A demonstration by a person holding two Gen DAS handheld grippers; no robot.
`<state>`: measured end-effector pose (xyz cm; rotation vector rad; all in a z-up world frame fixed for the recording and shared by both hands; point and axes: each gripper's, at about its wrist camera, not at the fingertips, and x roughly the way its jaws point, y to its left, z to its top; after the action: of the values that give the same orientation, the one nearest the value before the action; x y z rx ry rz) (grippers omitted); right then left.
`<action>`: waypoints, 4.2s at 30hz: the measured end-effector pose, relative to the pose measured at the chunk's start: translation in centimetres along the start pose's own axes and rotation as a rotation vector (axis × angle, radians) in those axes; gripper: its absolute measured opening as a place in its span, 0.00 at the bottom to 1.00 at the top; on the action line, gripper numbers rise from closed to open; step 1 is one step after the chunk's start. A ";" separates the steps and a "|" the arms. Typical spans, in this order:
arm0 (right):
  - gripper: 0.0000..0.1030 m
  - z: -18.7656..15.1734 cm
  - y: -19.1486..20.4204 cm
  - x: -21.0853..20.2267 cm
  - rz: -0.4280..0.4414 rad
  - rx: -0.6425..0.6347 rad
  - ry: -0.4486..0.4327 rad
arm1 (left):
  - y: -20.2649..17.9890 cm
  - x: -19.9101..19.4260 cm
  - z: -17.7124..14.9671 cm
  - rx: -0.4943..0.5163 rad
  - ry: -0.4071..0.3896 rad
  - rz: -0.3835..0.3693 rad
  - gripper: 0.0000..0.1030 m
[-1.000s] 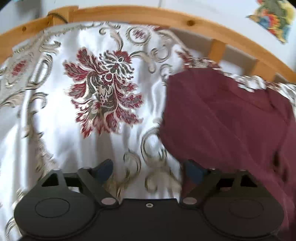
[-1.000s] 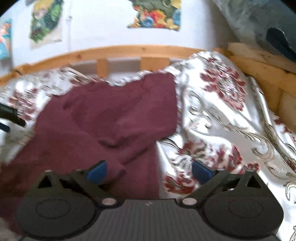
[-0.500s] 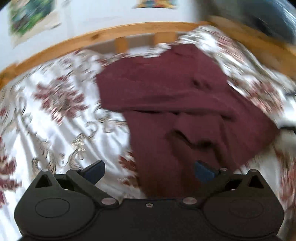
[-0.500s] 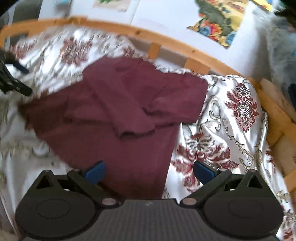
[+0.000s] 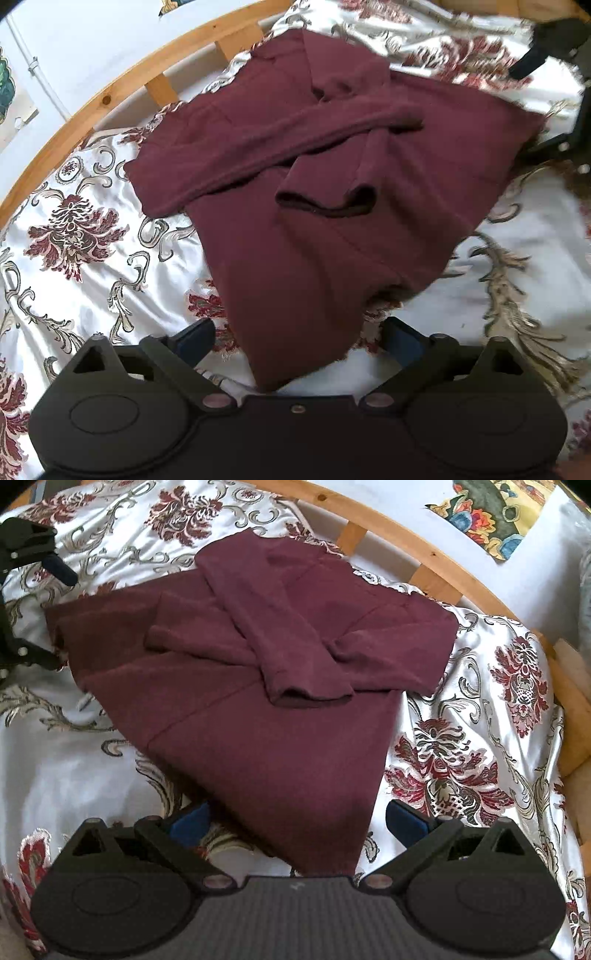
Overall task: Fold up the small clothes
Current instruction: 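Grasp the shirt hem with both tools and lift it, then fold the lifted hem over toward the collar with both tools, then release, then press and smooth the folded shirt edge with the left tool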
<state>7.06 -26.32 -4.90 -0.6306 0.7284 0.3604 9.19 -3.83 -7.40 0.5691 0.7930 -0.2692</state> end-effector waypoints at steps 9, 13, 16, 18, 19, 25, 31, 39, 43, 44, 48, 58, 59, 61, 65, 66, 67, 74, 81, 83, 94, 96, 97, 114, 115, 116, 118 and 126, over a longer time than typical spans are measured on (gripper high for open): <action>1.00 -1.1 3.8 0.8 -0.277 -0.285 -0.002 | 0.0 0.2 0.2 0.017 -0.014 0.123 0.34; 0.93 -1.3 4.2 0.8 -0.290 -0.333 -0.017 | 0.2 -0.4 -0.2 0.007 -0.049 0.145 0.13; 0.70 -1.5 4.4 0.8 -0.265 -0.342 -0.013 | 0.5 -0.8 0.0 -0.015 -0.068 0.142 0.10; 0.36 -1.5 4.5 0.9 -0.246 -0.354 -0.007 | 1.1 -1.2 0.2 -0.037 -0.082 0.136 0.09; 0.18 -1.5 4.5 0.9 -0.243 -0.357 -0.003 | 1.4 -1.3 0.4 -0.046 -0.090 0.135 0.09; 0.11 0.0 2.8 -2.0 -0.233 -0.274 -0.072 | 3.1 -4.0 1.3 -0.084 -0.150 0.127 0.08; 0.10 1.3 1.6 -8.8 -0.223 -0.214 -0.155 | 5.6 -9.2 0.3 -0.147 -0.189 0.079 0.07; 0.09 -0.3 3.3 -19.0 -0.180 -0.181 -0.216 | 7.1 -18.0 -2.4 -0.227 -0.187 -0.047 0.07; 0.09 0.0 3.3 -22.5 -0.196 -0.144 -0.269 | 7.7 -20.9 -2.0 -0.242 -0.189 -0.077 0.07; 0.09 0.3 3.1 -22.8 -0.212 -0.139 -0.285 | 7.9 -21.2 -1.4 -0.243 -0.191 -0.070 0.07; 0.09 2.3 1.3 -21.3 -0.306 -0.134 -0.342 | 9.8 -20.3 2.6 -0.274 -0.191 -0.025 0.08; 0.10 9.0 -5.5 -6.4 -0.396 -0.007 -0.348 | 14.9 -6.5 13.8 -0.256 -0.071 0.115 0.08; 0.10 9.6 -6.1 -4.6 -0.395 -0.001 -0.341 | 15.4 -4.6 14.5 -0.256 -0.054 0.117 0.08; 0.10 10.4 -6.8 -1.5 -0.393 0.000 -0.321 | 16.1 -1.1 15.2 -0.273 -0.011 0.110 0.08; 0.10 11.1 -8.1 3.9 -0.347 0.011 -0.260 | 16.8 5.0 15.5 -0.314 0.064 0.084 0.08; 0.10 11.1 -8.4 5.2 -0.332 0.016 -0.243 | 16.9 6.2 15.4 -0.317 0.076 0.079 0.08; 0.10 11.1 -8.7 6.1 -0.320 0.022 -0.231 | 17.0 7.3 15.3 -0.324 0.088 0.073 0.09; 0.11 10.5 -9.3 11.4 -0.245 0.019 -0.153 | 17.1 12.1 14.4 -0.387 0.149 0.042 0.10; 0.26 10.2 -9.9 12.8 -0.188 0.072 -0.152 | 17.7 13.4 13.6 -0.489 0.163 0.046 0.34; 0.49 10.0 -10.8 12.7 -0.170 0.114 -0.157 | 18.4 13.1 13.4 -0.539 0.166 0.049 0.58; 1.00 6.1 -13.8 6.6 -0.079 0.429 -0.156 | 19.0 7.9 8.9 -0.726 0.051 0.058 0.88; 1.00 4.9 -12.8 5.3 -0.093 0.465 -0.158 | 18.1 7.2 7.8 -0.713 0.032 0.064 0.89; 1.00 4.3 -12.3 4.7 -0.100 0.486 -0.161 | 17.6 7.0 7.4 -0.699 0.026 0.064 0.89; 1.00 1.9 -7.8 6.0 -0.300 0.394 -0.140 | 14.8 5.5 5.6 -0.558 -0.004 0.059 0.09; 1.00 1.8 -7.8 6.0 -0.303 0.394 -0.138 | 14.7 5.5 5.6 -0.554 0.003 0.073 0.09; 1.00 1.8 -7.8 6.1 -0.302 0.393 -0.136 | 14.6 5.4 5.5 -0.560 0.006 0.083 0.09; 1.00 1.8 -7.6 6.3 -0.304 0.386 -0.133 | 14.7 5.4 5.1 -0.590 0.006 0.088 0.09; 1.00 1.6 -7.5 6.6 -0.300 0.389 -0.128 | 15.7 4.3 4.2 -0.713 -0.076 0.032 0.10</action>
<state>16.26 -30.35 -5.63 -0.3363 0.5503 -0.0204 21.41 6.51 -2.29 -0.1001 0.7455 0.0312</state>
